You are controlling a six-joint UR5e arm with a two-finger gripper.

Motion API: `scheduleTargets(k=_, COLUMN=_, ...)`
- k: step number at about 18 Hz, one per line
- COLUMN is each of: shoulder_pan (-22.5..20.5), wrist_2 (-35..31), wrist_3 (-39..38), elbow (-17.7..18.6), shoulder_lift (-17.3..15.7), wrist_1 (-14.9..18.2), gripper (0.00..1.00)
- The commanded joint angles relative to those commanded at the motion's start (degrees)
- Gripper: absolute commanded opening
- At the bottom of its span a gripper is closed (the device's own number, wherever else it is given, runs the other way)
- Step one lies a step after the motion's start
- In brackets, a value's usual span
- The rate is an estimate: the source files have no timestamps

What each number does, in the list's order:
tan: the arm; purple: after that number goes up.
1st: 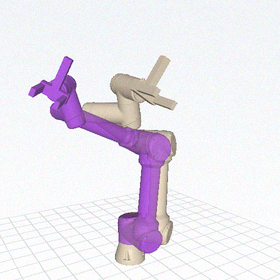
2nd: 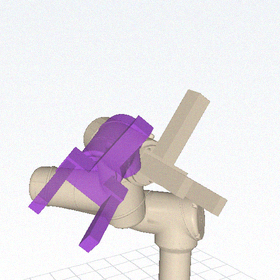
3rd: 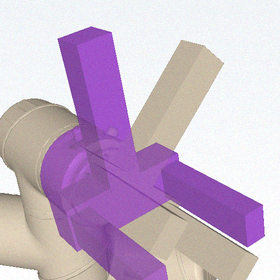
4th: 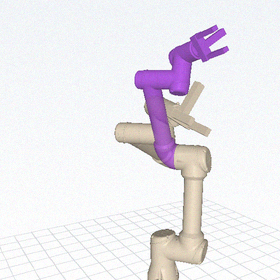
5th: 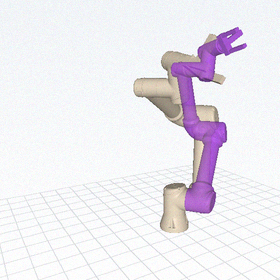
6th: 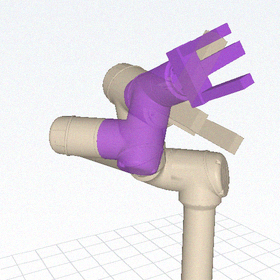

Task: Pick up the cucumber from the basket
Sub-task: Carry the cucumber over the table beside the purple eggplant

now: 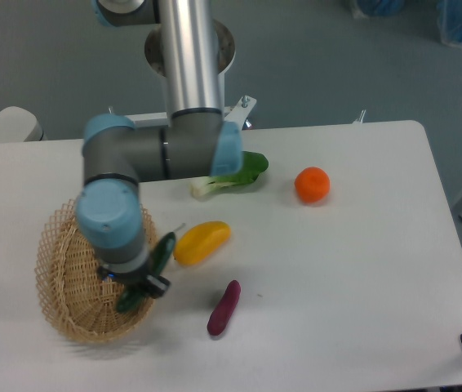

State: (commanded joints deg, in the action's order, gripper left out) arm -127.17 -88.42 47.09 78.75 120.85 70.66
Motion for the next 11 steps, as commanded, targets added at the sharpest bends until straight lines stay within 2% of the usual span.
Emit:
scheduleTargets(k=4, shoulder_pan=-3.9, wrist_2=-0.6, wrist_3=7.1, elbow=-0.4, shoulder_lift=0.7, wrist_1=-0.2, gripper=0.38)
scheduleTargets(k=11, shoulder_pan=-9.0, wrist_2=-0.7, wrist_3=17.9, elbow=-5.8, shoulder_lift=5.1, wrist_1=0.0, gripper=0.39)
